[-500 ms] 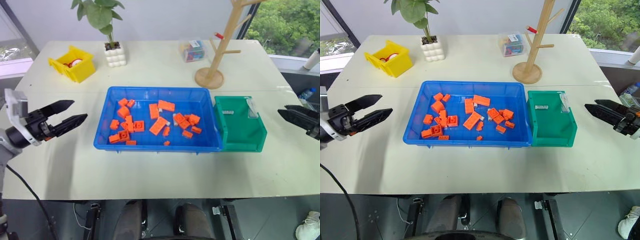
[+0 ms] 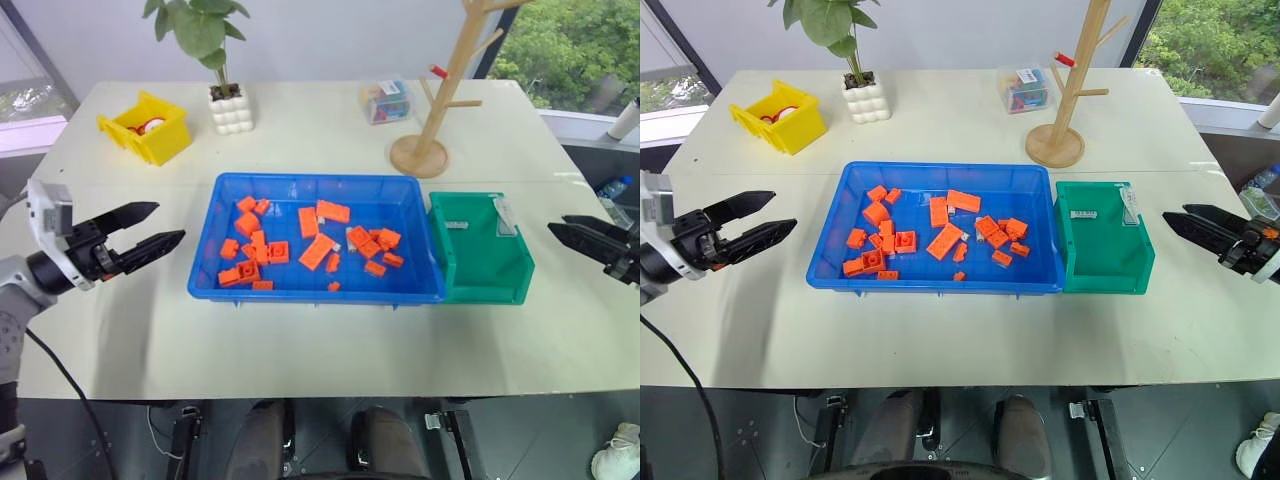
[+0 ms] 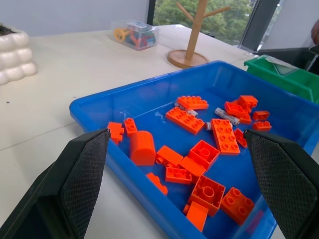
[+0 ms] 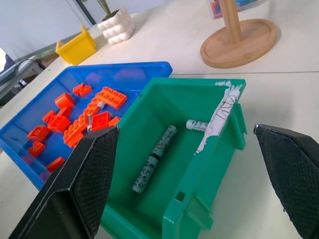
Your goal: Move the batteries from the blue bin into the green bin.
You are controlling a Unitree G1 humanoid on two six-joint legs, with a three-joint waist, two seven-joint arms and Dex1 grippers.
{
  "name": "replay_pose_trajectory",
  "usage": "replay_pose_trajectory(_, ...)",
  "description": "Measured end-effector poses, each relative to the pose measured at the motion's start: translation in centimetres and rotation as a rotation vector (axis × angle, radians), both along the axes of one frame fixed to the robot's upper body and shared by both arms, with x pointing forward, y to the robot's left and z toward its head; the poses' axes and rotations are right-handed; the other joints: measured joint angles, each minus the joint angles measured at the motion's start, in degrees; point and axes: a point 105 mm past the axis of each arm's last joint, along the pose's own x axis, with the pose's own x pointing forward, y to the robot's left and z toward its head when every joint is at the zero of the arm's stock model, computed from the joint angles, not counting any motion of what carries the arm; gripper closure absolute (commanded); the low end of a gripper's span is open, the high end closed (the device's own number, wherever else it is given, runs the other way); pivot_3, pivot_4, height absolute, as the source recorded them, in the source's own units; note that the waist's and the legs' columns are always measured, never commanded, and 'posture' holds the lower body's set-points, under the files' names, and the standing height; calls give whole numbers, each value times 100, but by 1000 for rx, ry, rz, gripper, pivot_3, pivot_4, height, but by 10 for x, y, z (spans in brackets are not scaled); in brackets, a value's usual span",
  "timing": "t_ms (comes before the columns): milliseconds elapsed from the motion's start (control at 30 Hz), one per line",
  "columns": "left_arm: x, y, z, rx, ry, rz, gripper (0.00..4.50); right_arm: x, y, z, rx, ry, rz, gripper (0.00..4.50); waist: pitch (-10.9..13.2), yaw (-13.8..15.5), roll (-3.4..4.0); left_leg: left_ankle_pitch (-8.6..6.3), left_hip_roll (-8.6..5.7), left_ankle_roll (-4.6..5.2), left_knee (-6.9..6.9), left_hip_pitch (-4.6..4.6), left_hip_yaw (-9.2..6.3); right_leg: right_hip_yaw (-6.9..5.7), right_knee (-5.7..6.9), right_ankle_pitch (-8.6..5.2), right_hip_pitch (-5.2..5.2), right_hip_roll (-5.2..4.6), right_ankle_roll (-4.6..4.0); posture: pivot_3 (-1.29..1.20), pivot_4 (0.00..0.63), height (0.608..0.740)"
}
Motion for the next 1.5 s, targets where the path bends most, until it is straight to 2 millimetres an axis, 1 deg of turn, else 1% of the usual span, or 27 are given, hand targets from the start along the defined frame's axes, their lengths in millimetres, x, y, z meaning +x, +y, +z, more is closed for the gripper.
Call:
replay_pose_trajectory(133, 2, -9, -10, 4, 26, -32, 0, 2, 1, 5, -11, -24, -1, 44, 0, -8, 0, 0, 0, 0, 0, 0, 0, 1, 0, 0, 0, 1, 0, 0, 150, 739)
replay_pose_trajectory(300, 5, -15, -6, 22, 3, -62, 0, 5, 2, 7, -15, -34, 4, 44, 0, -3, 0, 0, 0, 0, 0, 0, 1, 1, 0, 0, 0, 1, 0, 0, 150, 739)
replay_pose_trajectory(367, 6, -17, -7, 27, 7, -69, 0, 5, 2, 8, -17, -38, 3, 44, 0, -4, 0, 0, 0, 0, 0, 0, 1, 1, 0, 0, 0, 1, 0, 0, 150, 739)
replay_pose_trajectory(433, 6, -18, -8, 31, 11, -72, 0, 5, 2, 8, -20, -41, 1, 44, 0, -5, 0, 0, 0, 0, 0, 0, 0, 1, 0, 0, 0, 2, 0, 0, 150, 739)
replay_pose_trajectory(600, 8, -20, -3, 33, -8, -78, 0, 8, 4, 8, -29, -43, 3, 44, 0, -4, 0, 0, 0, 0, 0, 0, 0, 1, 0, 0, 0, 1, 0, 0, 150, 739)
replay_pose_trajectory(733, 9, -21, -4, 24, -7, -77, 0, 10, 7, 7, -33, -38, 8, 44, 0, -7, 0, 0, 0, 0, 0, 0, 1, 0, 0, 0, 0, 1, 0, 0, 150, 739)
replay_pose_trajectory(867, 9, -20, -4, 22, -8, -71, 0, 16, 13, 16, -43, -70, 25, 44, 0, -10, 0, 0, 0, 0, 0, 0, 0, 1, 0, 0, -1, 2, 0, 0, 150, 739)
replay_pose_trajectory(1000, 11, -20, -3, 18, -16, -51, 0, 27, 35, 26, -70, -113, 77, 44, 0, -12, 0, 0, 1, 0, 0, 0, -1, 1, 0, 0, -1, 2, 0, 0, 150, 739)
replay_pose_trajectory(1133, 11, -25, 4, 17, -45, -56, 0, 41, 67, 37, -100, -173, 150, 44, 0, -12, 0, 1, 1, -1, 0, 0, -2, 1, 1, 0, -2, 1, 0, 0, 150, 739)
replay_pose_trajectory(1233, 12, -28, 9, 13, -60, -65, 0, 50, 90, 41, -101, -199, 200, 44, 0, -12, 0, 1, 1, -2, 0, 0, -2, 1, 1, 0, -2, 2, 0, 0, 150, 739)
replay_pose_trajectory(1300, 12, -29, 12, 6, -66, -71, 0, 57, 110, 40, -96, -209, 247, 44, 0, -5, -1, 2, -1, -2, 0, 0, -2, 1, 2, 0, -1, 2, 0, 0, 150, 739)
replay_pose_trajectory(1400, 13, -32, 14, -12, -67, -77, 0, 66, 136, 35, -86, -207, 301, 44, 0, -10, -1, 2, -1, -3, 0, 0, -3, 0, 2, 0, -1, 3, 0, 0, 150, 739)
replay_pose_trajectory(1433, 13, -33, 14, -18, -67, -83, 0, 70, 150, 30, -80, -199, 334, 44, 0, -17, -1, 2, 0, -3, 0, 0, -4, 0, 2, 0, -2, 3, 0, 0, 150, 739)
replay_pose_trajectory(1500, 12, -35, 15, -20, -71, -92, 0, 72, 164, 20, -79, -175, 371, 44, 1, -4, -1, 2, -2, -3, -2, 0, -5, 0, 3, 0, -2, 3, 0, 0, 150, 739)
